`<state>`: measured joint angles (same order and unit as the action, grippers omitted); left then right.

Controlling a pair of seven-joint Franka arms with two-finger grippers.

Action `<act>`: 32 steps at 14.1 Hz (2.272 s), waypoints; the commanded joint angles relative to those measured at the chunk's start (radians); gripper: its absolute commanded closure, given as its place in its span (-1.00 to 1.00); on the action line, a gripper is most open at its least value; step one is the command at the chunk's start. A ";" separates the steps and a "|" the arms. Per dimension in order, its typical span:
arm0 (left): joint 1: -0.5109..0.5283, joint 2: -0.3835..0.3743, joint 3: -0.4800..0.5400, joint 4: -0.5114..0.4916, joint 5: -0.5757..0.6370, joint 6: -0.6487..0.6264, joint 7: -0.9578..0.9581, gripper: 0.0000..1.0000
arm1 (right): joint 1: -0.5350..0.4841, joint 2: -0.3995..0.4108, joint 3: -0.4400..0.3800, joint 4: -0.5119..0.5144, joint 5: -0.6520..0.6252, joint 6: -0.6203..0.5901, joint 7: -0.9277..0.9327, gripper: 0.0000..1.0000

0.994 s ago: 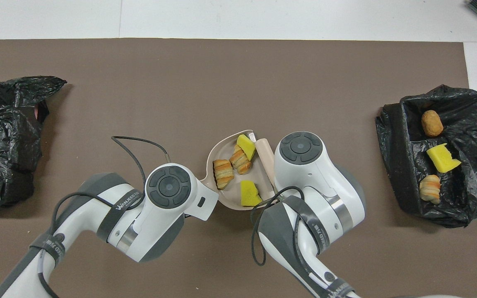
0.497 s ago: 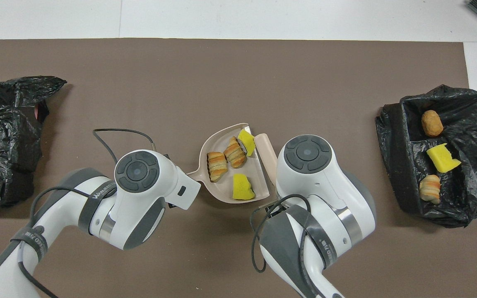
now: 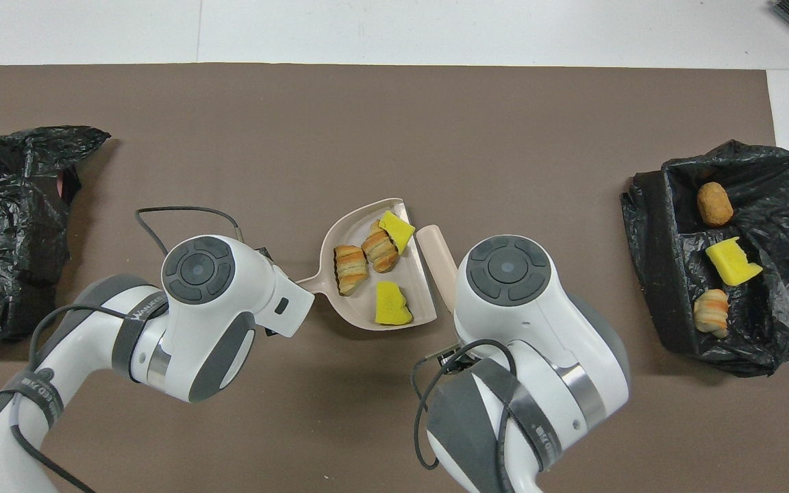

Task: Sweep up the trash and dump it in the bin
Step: 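Carry the dustpan to the black bag and tip it with the left gripper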

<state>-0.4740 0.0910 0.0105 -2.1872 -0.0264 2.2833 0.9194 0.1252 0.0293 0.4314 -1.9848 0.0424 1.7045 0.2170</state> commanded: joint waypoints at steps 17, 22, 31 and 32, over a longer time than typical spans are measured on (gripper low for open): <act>0.553 0.059 -0.004 0.435 -0.060 -0.433 0.611 1.00 | 0.252 -0.118 0.006 -0.238 0.209 0.219 0.436 1.00; 0.718 0.092 0.002 0.521 -0.044 -0.485 0.856 1.00 | 0.324 -0.063 0.007 -0.284 0.223 0.336 0.539 1.00; 0.969 0.243 0.009 0.820 0.195 -0.530 1.152 1.00 | 0.309 -0.104 0.004 -0.359 0.249 0.286 0.473 0.94; 0.970 0.254 0.008 0.843 0.218 -0.518 1.150 1.00 | 0.307 -0.106 0.004 -0.374 0.281 0.322 0.457 0.93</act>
<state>0.4874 0.2808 0.0325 -1.4588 0.1447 1.7909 2.0594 0.4505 -0.0340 0.4333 -2.3110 0.2632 1.9862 0.7315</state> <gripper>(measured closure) 0.683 0.736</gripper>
